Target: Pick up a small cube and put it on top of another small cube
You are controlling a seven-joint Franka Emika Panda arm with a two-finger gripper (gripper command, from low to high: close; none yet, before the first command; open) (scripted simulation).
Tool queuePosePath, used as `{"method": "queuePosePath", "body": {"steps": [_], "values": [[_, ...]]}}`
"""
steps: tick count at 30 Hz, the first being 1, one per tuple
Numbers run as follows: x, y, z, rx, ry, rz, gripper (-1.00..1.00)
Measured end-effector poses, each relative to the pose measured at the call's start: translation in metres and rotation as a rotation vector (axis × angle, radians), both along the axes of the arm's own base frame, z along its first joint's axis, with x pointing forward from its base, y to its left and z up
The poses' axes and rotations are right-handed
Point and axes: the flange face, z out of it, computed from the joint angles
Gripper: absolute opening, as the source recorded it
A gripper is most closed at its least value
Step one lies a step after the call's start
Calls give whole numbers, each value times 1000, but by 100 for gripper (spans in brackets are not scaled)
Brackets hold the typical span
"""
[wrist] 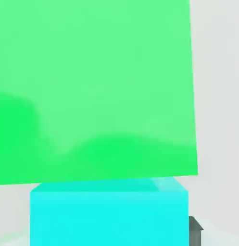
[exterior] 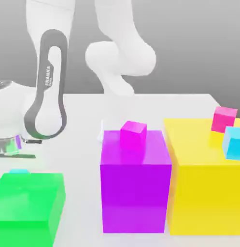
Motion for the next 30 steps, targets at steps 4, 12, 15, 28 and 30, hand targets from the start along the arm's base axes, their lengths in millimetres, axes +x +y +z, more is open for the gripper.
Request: {"method": "queuePosePath", "body": {"steps": [4, 12, 15, 28, 30], "values": [[0, -13, 24, -30, 19, -25, -100], [23, 1, 50, -76, 114, -64, -100], [58, 40, 69, -41, 87, -23, -100], [114, 235, 214, 61, 12, 132, -100], [109, 268, 238, 54, 7, 160, -100]]}}
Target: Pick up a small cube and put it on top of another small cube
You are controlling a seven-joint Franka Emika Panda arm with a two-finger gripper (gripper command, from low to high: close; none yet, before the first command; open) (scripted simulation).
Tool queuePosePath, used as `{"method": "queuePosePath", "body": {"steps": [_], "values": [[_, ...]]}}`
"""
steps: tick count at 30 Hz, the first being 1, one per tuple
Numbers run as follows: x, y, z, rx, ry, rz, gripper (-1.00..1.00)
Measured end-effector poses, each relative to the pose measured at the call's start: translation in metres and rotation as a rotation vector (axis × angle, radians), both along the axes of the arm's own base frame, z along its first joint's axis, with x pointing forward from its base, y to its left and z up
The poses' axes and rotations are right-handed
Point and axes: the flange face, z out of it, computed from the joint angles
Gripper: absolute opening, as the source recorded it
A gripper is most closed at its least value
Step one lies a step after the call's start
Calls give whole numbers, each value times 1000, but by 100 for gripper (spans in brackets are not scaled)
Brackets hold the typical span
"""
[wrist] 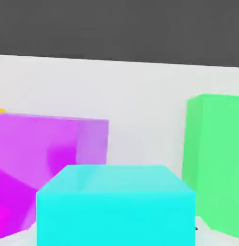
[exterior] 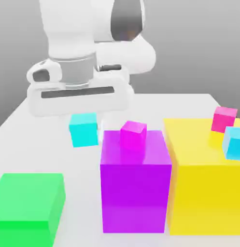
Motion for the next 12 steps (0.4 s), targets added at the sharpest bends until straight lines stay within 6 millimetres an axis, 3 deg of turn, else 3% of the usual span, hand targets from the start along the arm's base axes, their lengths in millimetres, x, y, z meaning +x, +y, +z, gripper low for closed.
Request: {"method": "queuePosePath", "body": {"steps": [3, 4, 7, 8, 12], "values": [[-17, 49, 35, -25, -8, 39, -100], [-21, 59, 37, -34, -10, 44, -100], [-24, 67, 6, -42, -11, 49, -100], [-25, 68, -7, -43, -12, 49, 100], [-25, 68, -7, -43, -12, 49, 100]]}}
